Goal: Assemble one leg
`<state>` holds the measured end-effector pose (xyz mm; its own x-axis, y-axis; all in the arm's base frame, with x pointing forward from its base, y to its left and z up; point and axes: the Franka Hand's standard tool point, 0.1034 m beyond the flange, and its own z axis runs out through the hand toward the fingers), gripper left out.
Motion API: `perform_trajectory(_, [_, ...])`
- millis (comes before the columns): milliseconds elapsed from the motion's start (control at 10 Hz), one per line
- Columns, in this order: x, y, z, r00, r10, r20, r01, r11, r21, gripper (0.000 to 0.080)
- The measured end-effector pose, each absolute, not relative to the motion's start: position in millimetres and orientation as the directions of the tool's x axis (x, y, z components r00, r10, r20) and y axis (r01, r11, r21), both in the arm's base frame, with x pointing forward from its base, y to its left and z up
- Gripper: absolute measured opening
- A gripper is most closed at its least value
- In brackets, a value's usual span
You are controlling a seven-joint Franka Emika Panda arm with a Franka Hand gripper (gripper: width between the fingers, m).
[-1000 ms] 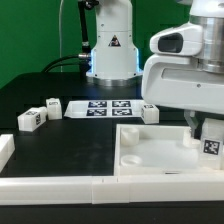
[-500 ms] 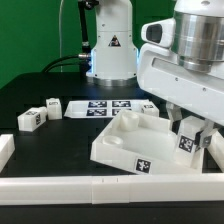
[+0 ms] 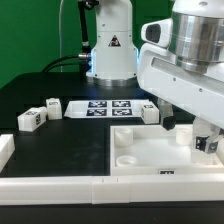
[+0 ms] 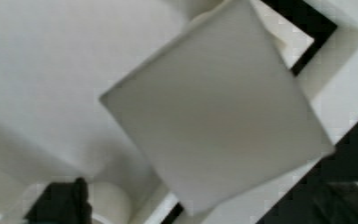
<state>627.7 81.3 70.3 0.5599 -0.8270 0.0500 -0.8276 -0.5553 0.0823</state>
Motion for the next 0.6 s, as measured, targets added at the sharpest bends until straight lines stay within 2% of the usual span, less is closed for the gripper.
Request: perform_trajectory(600, [627.4,81.2,69.6,0.560,-0.827,0.050,-0.828,-0.555,0.083,0.0649])
